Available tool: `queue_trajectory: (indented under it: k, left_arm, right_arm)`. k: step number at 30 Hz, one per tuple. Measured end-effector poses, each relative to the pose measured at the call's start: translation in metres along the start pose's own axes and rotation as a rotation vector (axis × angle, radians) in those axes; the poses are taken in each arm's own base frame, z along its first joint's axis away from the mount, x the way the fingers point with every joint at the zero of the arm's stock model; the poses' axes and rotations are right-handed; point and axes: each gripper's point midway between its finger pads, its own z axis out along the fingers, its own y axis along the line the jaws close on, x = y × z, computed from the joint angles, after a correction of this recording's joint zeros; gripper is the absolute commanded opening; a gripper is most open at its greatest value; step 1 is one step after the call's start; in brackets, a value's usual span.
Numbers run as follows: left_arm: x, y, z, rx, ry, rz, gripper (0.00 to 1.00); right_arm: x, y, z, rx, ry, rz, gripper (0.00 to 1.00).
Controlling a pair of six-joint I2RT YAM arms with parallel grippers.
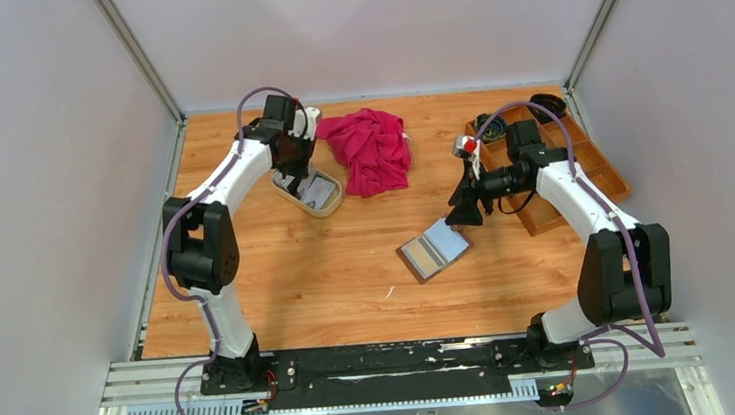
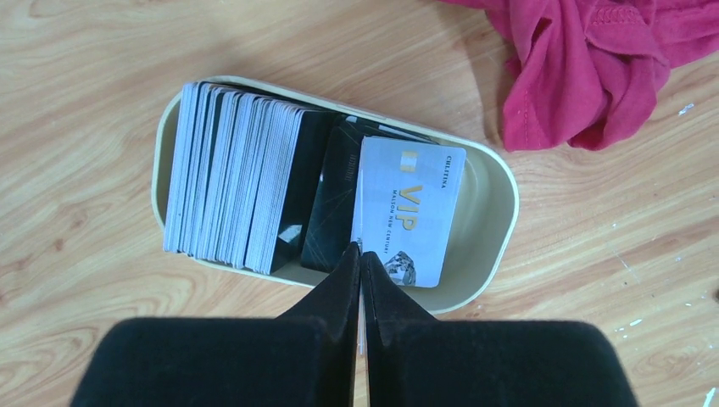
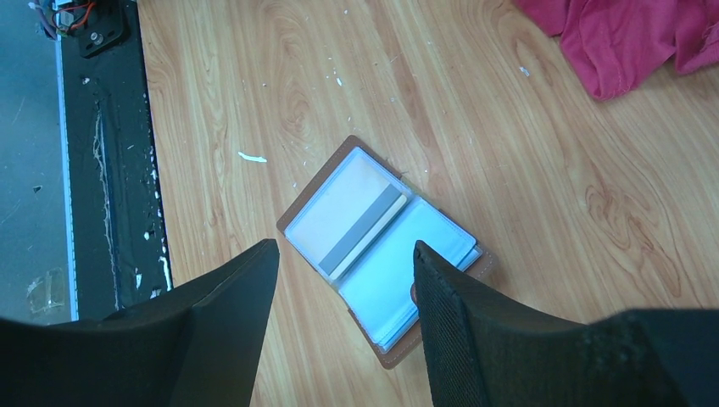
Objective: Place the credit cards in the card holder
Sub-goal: Pick up the credit card from the storage box.
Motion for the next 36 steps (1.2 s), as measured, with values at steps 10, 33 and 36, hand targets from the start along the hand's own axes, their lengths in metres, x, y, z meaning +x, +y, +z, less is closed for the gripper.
queue_trajectory:
  k: [10,33,36]
  left_arm:
    - [0.017,-0.006,-0.016,0.096,-0.049,-0.154,0.0]
    - [0.023,-0.125,-0.12,0.641,-0.479,-0.453,0.0]
    - [0.029,-0.151,-0.134,0.722,-0.513,-0.456,0.0]
  right_arm:
    - [-0.001,0.001,0.0,-0.007,-0.005,-0.008,0.63]
    - [-0.017,0.036,0.025,-0.179,-0.053,0.089,0.61]
    - [-0.027,0.043,0.03,-0.214,-0.079,0.138,0.62]
